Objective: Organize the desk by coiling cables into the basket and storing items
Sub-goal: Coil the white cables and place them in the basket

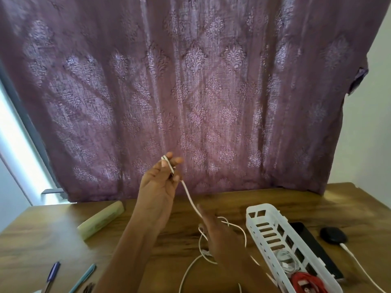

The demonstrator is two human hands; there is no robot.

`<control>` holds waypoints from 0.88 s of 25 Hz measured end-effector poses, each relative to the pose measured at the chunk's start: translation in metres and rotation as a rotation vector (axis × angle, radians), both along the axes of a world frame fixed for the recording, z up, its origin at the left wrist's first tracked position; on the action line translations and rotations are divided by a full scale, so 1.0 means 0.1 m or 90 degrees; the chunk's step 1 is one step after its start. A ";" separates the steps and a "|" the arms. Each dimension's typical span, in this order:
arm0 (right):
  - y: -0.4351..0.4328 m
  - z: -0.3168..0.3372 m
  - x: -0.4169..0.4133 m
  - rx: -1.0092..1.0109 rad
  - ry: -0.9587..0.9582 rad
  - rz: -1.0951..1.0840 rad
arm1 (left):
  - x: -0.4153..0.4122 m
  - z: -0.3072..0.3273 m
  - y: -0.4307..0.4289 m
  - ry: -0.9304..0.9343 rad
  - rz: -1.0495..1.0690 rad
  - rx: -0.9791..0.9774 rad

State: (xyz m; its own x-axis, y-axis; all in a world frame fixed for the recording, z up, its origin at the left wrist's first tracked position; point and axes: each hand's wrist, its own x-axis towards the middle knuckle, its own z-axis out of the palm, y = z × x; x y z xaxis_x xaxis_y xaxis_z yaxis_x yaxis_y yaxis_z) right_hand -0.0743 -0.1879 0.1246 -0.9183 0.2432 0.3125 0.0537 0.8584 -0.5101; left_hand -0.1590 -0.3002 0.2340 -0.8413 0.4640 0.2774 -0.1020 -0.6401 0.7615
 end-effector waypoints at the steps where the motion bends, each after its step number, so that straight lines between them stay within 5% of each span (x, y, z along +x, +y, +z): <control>1: -0.03 -0.07 0.04 0.100 0.042 0.014 | 0.00 -0.04 0.01 0.009 0.031 -0.022; 8: 0.05 0.13 0.27 0.313 0.375 0.041 | -0.03 -0.26 0.03 0.191 0.183 -0.224; 15: 0.25 0.79 0.18 0.268 0.564 0.000 | 0.15 -0.29 0.06 0.343 0.059 -0.348; 22: 0.49 0.97 -0.18 0.123 0.527 0.041 | 0.35 -0.07 0.07 0.299 -0.050 -0.318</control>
State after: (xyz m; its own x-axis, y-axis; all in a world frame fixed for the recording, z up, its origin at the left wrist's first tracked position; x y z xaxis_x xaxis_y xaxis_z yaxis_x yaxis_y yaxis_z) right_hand -0.0924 -0.1387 0.2215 -0.3857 0.0711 0.9199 -0.3236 0.9233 -0.2071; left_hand -0.1239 -0.2931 0.2268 -0.6427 0.6861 0.3409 0.2790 -0.2047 0.9382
